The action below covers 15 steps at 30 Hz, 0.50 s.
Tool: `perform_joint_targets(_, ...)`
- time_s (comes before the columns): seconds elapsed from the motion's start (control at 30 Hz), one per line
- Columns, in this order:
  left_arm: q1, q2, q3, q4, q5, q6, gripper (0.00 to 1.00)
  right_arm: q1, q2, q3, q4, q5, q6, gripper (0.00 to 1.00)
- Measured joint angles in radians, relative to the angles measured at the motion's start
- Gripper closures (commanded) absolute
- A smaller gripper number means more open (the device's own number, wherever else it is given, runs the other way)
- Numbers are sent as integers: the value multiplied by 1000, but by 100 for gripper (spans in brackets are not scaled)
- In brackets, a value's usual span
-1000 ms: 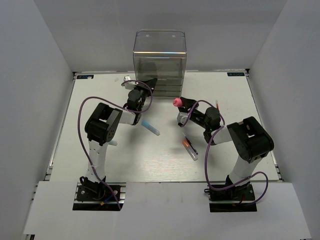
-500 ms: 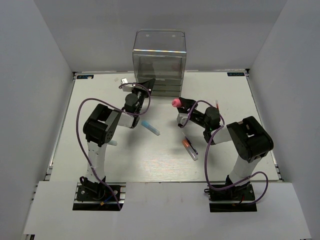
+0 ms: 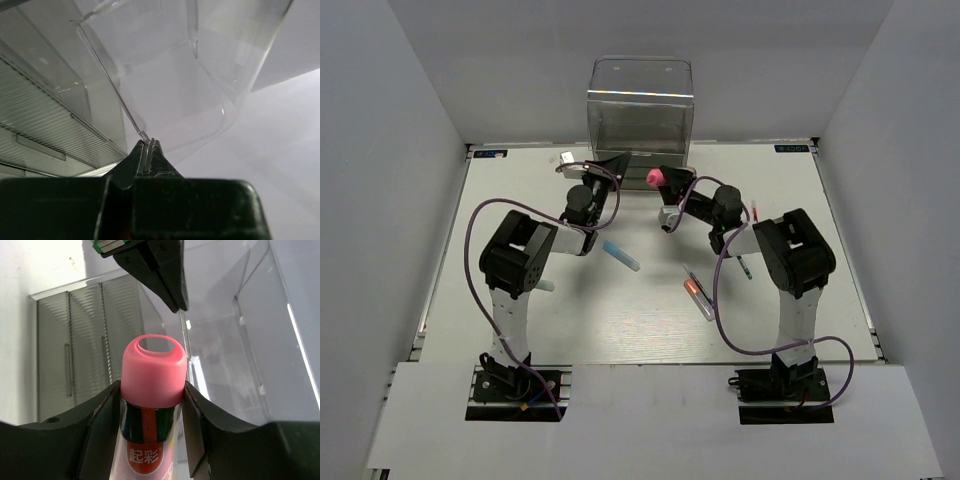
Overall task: Sort the stationery into containers
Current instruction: Open the storage box at the center of the board, then place the stationery in the storage box.
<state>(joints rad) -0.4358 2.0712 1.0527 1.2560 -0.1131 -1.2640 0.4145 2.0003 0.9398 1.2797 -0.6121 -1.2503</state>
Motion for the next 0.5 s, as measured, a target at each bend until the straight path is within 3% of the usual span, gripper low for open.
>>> perform_joint_targets(0.5,-3,-61,-25,24,21,6,100,2,136,150,2,-117,-120,100)
